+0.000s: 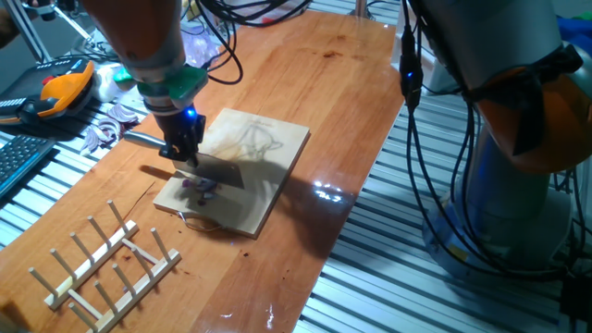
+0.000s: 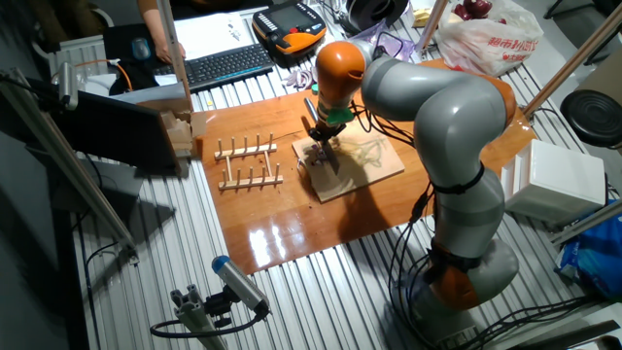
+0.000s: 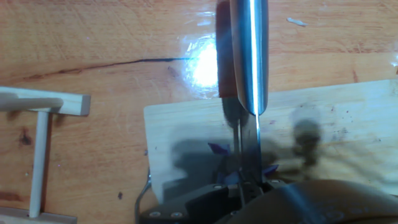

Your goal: Chop the onions

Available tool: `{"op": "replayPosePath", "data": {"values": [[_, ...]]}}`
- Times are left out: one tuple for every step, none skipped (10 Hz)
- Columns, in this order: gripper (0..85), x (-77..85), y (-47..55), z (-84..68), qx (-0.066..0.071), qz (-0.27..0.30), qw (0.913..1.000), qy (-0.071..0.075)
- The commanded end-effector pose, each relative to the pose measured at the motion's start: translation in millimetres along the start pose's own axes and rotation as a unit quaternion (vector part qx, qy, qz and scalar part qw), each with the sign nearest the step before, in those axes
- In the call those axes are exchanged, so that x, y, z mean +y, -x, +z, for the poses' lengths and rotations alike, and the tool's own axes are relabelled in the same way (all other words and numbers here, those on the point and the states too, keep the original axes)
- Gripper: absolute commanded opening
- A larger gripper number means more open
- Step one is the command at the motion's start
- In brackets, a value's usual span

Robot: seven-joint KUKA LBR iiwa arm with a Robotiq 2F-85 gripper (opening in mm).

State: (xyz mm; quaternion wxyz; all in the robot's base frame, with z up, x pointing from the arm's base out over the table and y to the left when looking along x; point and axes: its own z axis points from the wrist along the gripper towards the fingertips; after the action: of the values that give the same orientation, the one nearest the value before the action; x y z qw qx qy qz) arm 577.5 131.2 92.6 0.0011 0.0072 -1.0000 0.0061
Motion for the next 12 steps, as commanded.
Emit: {"op": "replayPosePath", "data": {"values": [[0.0, -1.1, 0.1, 0.9, -0.001, -0.001, 1.0, -0.001], [0.0, -2.9, 0.2, 2.1, -0.003, -0.003, 1.0, -0.001], [0.0, -3.4, -0.1, 3.3, -0.004, -0.003, 1.0, 0.0], [0.0, -2.7, -0.7, 4.4, -0.004, -0.003, 1.0, 0.0], [0.0, -2.1, -1.3, 5.4, -0.005, -0.002, 1.0, 0.0], [0.0, -1.6, -1.9, 6.3, -0.005, -0.002, 1.0, 0.001], [0.0, -0.8, -2.8, 7.6, -0.007, 0.0, 1.0, 0.001], [0.0, 0.2, -3.9, 10.7, -0.012, 0.002, 0.9999, 0.004], [0.0, 1.7, -5.0, 16.0, -0.019, 0.005, 0.9998, 0.005], [0.0, 3.3, -6.5, 23.1, -0.031, 0.007, 0.9995, 0.007], [0.0, 3.8, -6.3, 25.4, -0.036, 0.008, 0.9993, 0.007], [0.0, 3.9, -5.2, 22.6, -0.033, 0.007, 0.9994, 0.006]]}}
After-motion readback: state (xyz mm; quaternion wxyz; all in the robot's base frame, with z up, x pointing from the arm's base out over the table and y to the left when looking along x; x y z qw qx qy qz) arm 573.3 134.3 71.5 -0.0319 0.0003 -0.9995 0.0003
